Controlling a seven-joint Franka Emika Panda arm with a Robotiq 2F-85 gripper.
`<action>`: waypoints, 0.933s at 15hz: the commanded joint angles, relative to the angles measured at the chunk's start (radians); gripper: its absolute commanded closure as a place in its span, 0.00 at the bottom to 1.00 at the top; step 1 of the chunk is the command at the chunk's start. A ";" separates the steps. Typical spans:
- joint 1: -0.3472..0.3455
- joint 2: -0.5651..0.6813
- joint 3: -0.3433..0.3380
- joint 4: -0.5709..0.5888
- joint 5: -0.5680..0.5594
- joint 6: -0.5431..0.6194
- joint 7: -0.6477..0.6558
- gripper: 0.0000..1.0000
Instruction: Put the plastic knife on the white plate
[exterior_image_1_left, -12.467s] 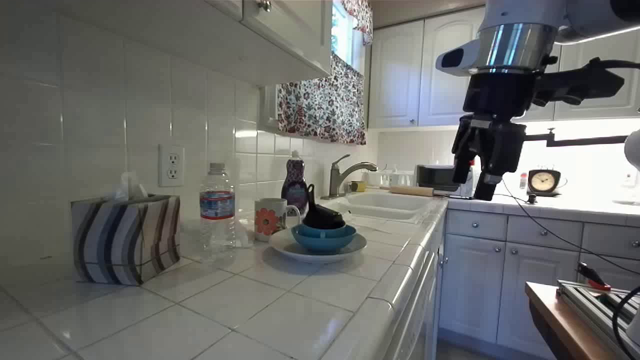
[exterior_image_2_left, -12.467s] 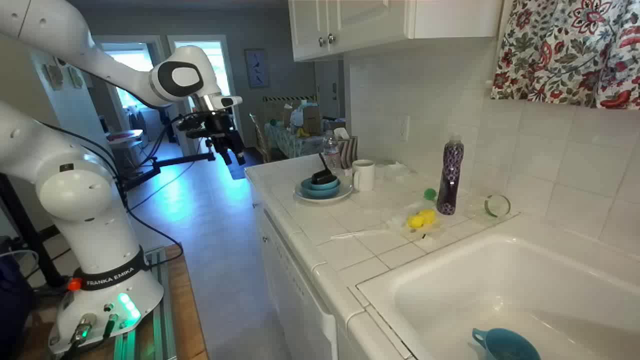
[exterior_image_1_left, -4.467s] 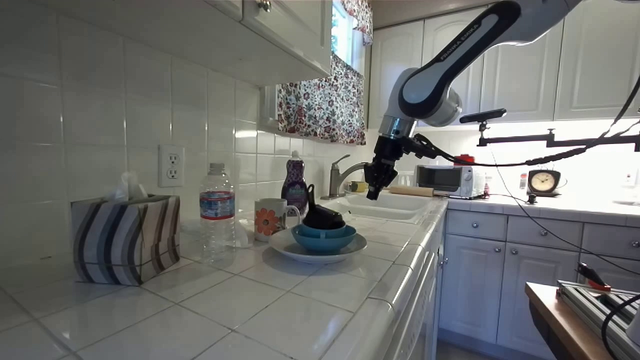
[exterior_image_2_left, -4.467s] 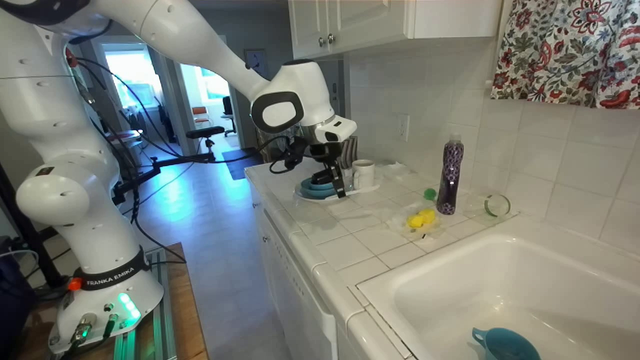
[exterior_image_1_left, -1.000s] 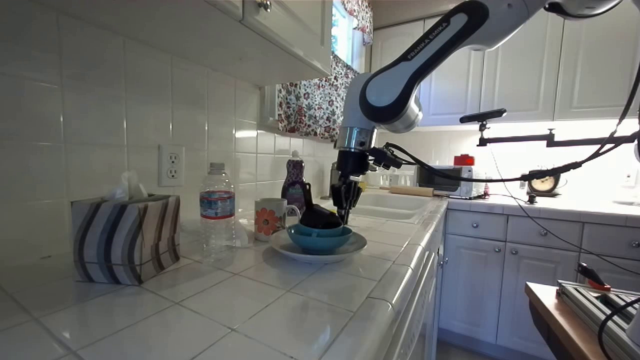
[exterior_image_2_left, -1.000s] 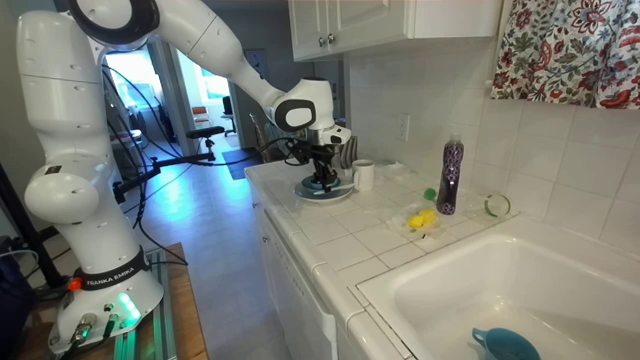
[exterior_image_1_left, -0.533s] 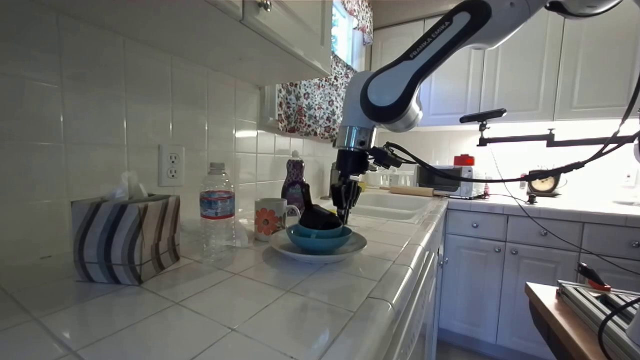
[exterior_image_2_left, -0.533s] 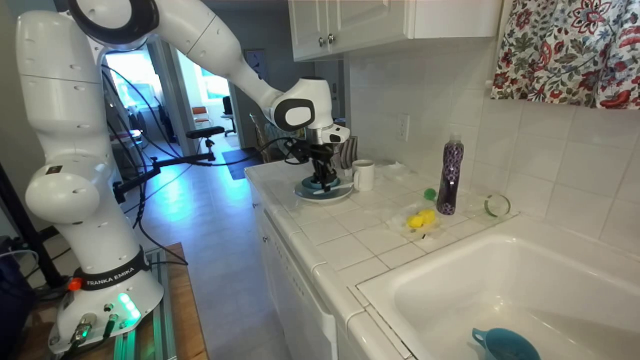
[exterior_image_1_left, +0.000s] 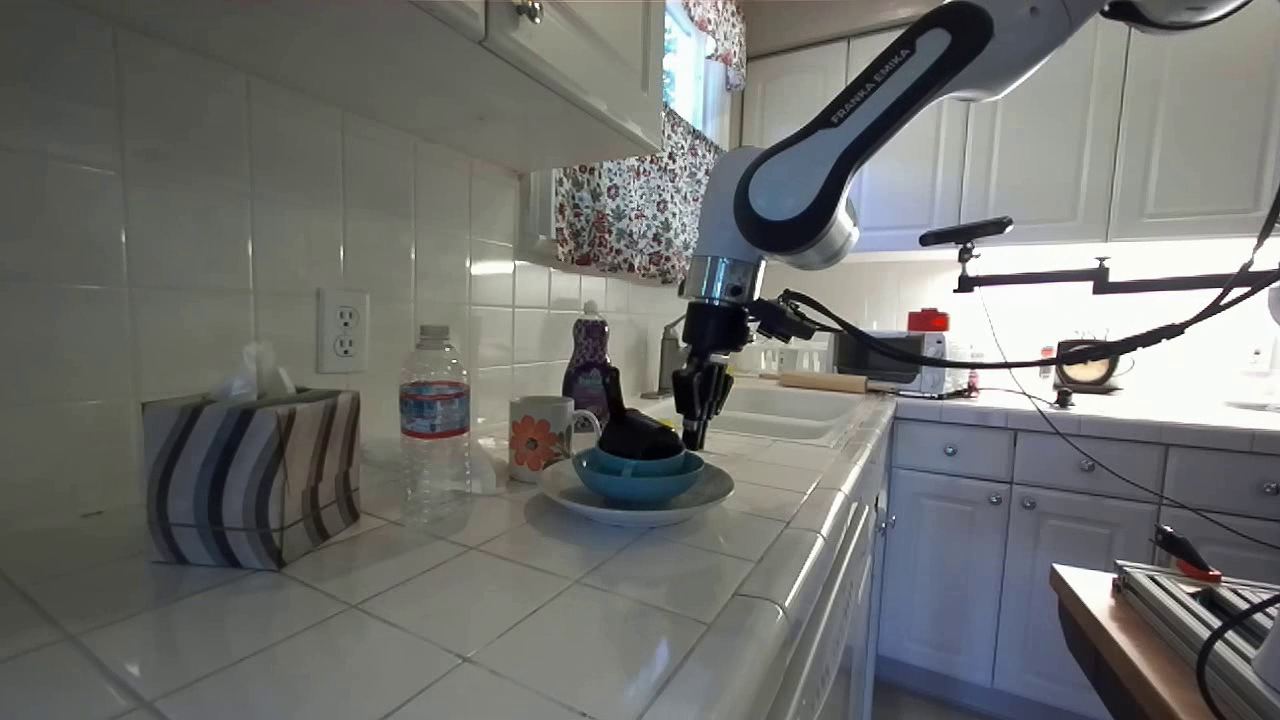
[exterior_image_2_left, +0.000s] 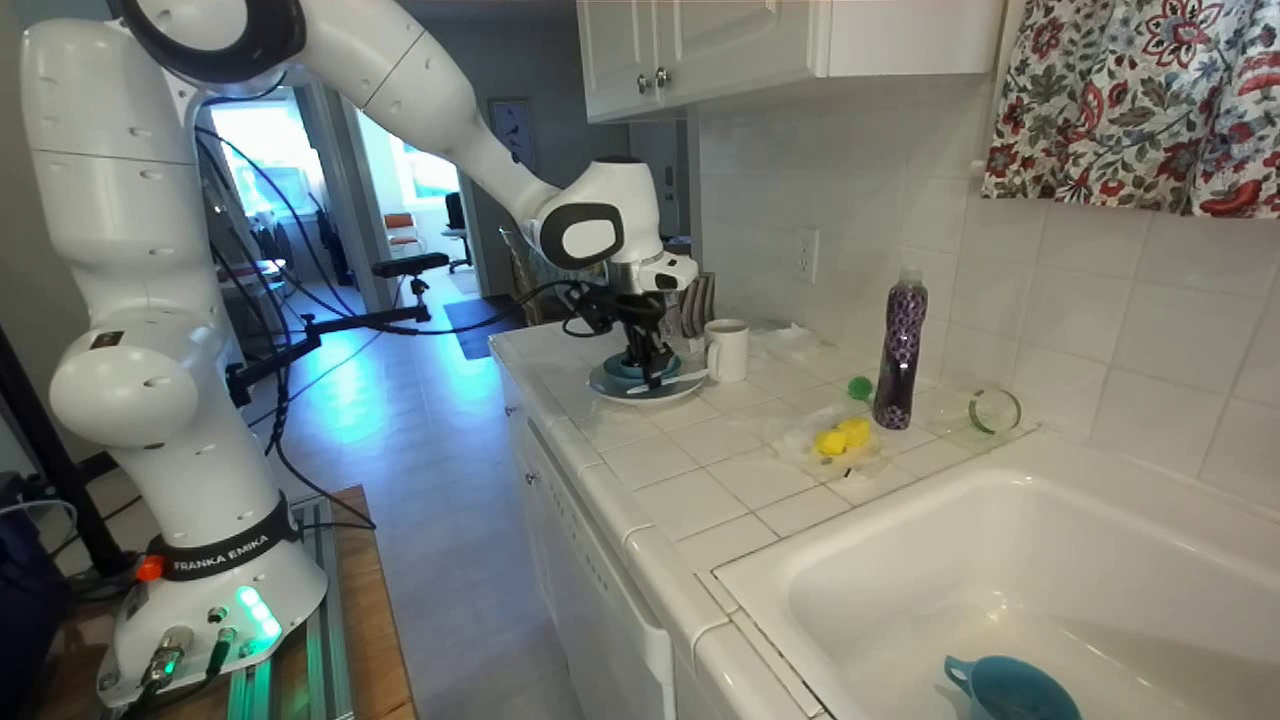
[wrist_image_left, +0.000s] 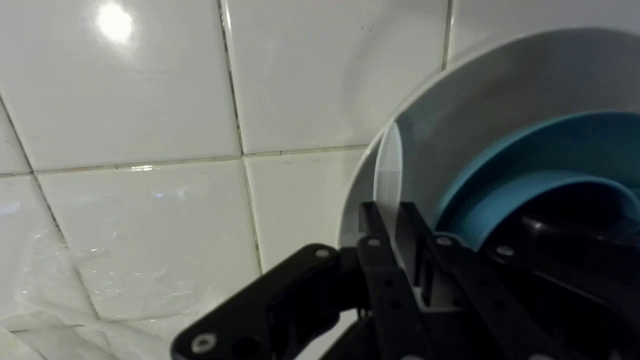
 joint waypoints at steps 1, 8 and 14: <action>-0.013 -0.041 -0.001 -0.058 0.017 0.049 -0.009 0.97; -0.016 -0.024 0.009 -0.050 0.028 0.059 -0.029 0.97; -0.014 -0.015 0.020 -0.043 0.039 0.050 -0.041 0.97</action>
